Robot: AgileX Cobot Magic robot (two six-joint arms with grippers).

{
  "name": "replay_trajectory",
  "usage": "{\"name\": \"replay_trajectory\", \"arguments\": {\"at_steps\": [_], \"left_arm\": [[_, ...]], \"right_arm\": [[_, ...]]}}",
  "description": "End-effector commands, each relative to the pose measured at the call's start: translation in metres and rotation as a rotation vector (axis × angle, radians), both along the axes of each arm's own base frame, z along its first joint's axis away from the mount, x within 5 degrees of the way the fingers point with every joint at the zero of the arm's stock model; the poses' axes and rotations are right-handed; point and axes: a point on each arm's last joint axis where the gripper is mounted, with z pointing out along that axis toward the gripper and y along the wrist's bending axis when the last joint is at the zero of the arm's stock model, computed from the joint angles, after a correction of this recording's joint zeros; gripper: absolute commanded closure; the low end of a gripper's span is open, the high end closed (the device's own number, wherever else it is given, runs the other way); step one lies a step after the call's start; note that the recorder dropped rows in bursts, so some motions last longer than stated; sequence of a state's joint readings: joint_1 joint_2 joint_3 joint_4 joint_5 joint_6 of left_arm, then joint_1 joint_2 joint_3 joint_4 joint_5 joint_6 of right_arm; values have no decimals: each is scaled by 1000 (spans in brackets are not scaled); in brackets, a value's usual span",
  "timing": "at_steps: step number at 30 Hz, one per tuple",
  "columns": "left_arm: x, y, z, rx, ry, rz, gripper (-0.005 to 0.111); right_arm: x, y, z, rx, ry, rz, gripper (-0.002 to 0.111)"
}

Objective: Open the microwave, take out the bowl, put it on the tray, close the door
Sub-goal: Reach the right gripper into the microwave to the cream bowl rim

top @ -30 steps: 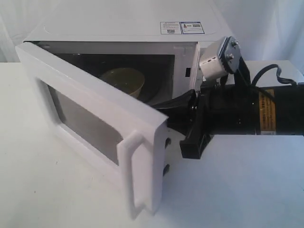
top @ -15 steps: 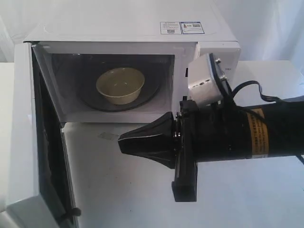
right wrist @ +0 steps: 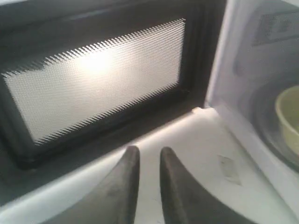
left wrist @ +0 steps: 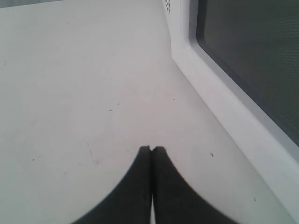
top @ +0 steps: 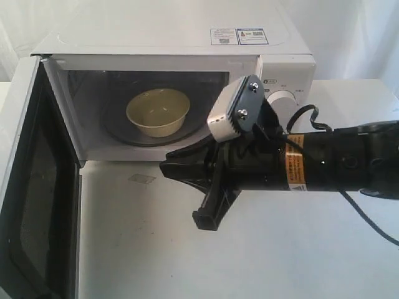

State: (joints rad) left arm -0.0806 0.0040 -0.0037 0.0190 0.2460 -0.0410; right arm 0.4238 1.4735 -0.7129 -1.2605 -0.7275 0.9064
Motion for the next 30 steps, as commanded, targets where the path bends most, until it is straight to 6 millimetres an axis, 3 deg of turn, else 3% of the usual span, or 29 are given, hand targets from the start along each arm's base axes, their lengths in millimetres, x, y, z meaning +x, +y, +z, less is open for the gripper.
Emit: {"name": "replay_trajectory", "arguments": {"at_steps": [1,10,17,20,30], "left_arm": [[0,0,-1,-8,1,2,107],[0,0,-1,-8,1,2,107],[0,0,-1,-8,1,2,107],[0,0,-1,-8,1,2,107],[0,0,-1,-8,1,2,107]], "right_arm": [[13,12,10,-159,-137,-78,81],[16,42,21,-514,-369,-187,81],[22,57,-25,-993,-543,-199,81],[29,60,-40,-1114,-546,-239,81],[40,86,-42,-1050,-632,-115,80]]}}
